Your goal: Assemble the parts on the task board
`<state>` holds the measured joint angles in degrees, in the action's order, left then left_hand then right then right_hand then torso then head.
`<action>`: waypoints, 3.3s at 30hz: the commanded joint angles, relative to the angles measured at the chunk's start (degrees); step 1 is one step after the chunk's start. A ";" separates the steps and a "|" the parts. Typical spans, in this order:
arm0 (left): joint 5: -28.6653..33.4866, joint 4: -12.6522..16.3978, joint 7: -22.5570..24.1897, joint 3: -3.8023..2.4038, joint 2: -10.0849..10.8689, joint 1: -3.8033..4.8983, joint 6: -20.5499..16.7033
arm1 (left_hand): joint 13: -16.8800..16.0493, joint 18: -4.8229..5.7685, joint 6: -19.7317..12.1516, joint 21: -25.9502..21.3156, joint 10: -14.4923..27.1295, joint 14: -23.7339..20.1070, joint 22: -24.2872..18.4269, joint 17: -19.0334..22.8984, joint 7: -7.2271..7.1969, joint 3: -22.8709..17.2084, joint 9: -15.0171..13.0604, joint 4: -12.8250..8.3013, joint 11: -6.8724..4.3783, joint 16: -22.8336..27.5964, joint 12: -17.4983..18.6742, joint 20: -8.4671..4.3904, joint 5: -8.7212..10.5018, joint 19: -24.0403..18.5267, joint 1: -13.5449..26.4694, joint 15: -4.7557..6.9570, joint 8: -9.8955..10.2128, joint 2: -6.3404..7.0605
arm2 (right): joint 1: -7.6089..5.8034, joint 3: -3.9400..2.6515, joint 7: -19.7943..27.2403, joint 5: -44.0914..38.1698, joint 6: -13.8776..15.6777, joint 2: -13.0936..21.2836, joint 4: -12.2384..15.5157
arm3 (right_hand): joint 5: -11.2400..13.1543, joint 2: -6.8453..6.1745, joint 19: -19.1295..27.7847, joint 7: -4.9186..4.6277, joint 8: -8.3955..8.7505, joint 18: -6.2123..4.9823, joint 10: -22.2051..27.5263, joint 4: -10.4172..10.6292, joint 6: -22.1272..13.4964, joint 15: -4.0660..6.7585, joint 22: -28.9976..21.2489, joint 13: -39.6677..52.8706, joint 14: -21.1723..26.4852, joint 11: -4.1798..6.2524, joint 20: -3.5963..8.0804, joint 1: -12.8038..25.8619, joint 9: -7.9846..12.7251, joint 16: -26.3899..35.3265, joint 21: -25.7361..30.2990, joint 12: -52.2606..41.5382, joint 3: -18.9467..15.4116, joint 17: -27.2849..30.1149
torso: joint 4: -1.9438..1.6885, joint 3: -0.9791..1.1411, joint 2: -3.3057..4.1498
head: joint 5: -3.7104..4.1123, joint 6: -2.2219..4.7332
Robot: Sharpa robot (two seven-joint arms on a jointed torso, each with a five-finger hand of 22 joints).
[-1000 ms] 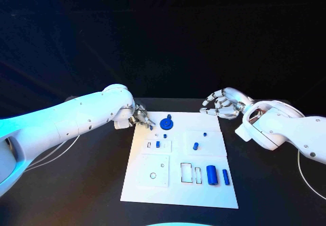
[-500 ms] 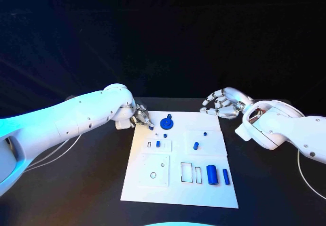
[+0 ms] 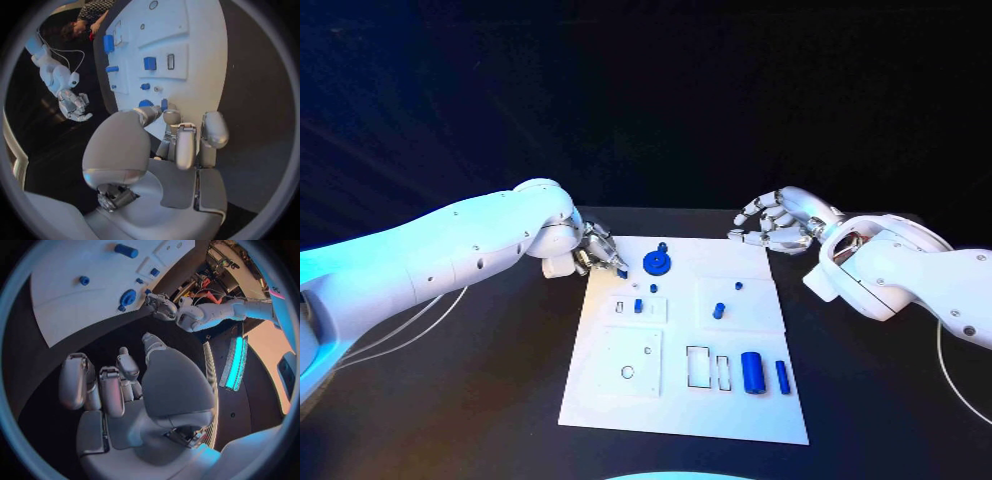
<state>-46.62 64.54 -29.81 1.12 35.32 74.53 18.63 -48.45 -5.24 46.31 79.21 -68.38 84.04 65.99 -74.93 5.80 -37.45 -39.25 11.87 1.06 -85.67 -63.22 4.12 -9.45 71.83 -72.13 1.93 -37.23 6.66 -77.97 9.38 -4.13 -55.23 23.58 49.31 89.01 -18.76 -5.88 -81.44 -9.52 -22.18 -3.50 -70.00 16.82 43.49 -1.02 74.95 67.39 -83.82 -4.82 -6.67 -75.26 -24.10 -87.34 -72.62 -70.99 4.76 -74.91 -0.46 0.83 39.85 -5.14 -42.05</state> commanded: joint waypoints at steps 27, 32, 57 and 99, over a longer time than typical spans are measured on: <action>-7.10 17.04 2.54 1.02 9.53 -2.09 -7.06 | -2.87 0.55 2.64 1.99 -4.12 3.89 3.36 -7.49 -1.25 -14.34 -5.35 -10.95 -1.02 -0.72 -2.27 -0.95 -4.73 2.75 4.46 1.36 -1.74 3.01 | 0.04 0.00 1.05 -0.32 1.32 0.66 0.12 | -0.74 -0.02 1.22 -0.13 -0.37 -0.70 1.17 -0.44 -0.52 0.38 4.13 -0.78 -4.65 -0.07 0.03 -0.81 0.23 0.38 1.59 0.96 0.32 -9.39 | -0.07 0.01 0.08 | -0.10 -0.69; -7.48 17.41 1.97 1.43 9.17 -2.31 -6.96 | -3.17 0.58 2.85 2.06 -4.42 3.94 3.51 -7.66 -1.35 -14.47 -5.40 -11.06 -1.11 -0.80 -2.44 -1.01 -5.28 2.86 4.67 1.44 -1.81 3.18 | 0.04 0.00 1.08 -0.39 1.36 0.71 0.15 | -0.75 -0.07 1.24 -0.13 -0.39 -0.71 1.17 -0.46 -0.53 0.38 4.11 -0.78 -4.63 -0.07 0.03 -0.92 0.24 0.42 1.65 0.95 0.35 -9.30 | 0.09 -0.01 0.10 | -0.21 -0.87; -10.01 18.30 0.92 2.06 9.17 -2.64 -4.61 | -3.69 0.64 3.55 2.26 -5.17 4.06 3.84 -8.03 -1.65 -14.89 -5.56 -11.60 -1.40 -0.97 -2.61 -1.29 -8.36 3.09 5.53 1.73 -2.01 3.93 | 0.04 0.00 0.69 -0.45 0.34 0.84 0.18 | -0.71 -0.19 1.21 -0.13 -0.43 -0.70 1.08 -0.43 -0.53 0.38 4.16 -0.67 -4.60 -0.08 0.03 -1.07 0.29 0.49 1.60 0.86 0.37 -9.19 | 0.00 0.00 0.03 | -0.36 -0.77; -11.66 18.90 0.68 2.10 9.37 -2.92 -3.65 | -4.28 0.74 4.24 2.53 -5.95 4.25 4.35 -8.65 -1.92 -14.87 -5.71 -12.04 -1.66 -1.29 -2.92 -1.48 -10.92 3.47 6.18 1.93 -2.26 4.47 | 0.05 0.00 0.66 -0.51 -0.01 0.69 0.03 | -0.68 -0.17 1.19 -0.13 -0.53 -0.69 0.94 -0.25 -0.48 0.38 4.18 -0.57 -4.59 -0.08 0.03 -1.01 0.35 0.51 1.62 0.74 0.38 -9.17 | 0.01 0.02 0.06 | -0.44 -1.05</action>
<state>-57.78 83.22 -28.90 3.14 44.77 71.75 13.88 -52.70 -5.24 49.69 81.42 -73.95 84.04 70.32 -74.91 4.27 -43.03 -41.81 9.39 -0.61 -86.74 -65.89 2.66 -20.03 74.94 -66.39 3.58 -39.37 11.18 -77.95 9.39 -3.92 -55.29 24.36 50.05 89.00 -19.29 -5.97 -80.62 -9.72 -22.39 -3.51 -69.19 16.50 43.28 -1.02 74.93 66.75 -83.82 -4.82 -6.67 -75.79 -23.84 -87.12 -71.22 -70.27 5.08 -74.91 -0.45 0.83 39.91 -5.53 -43.11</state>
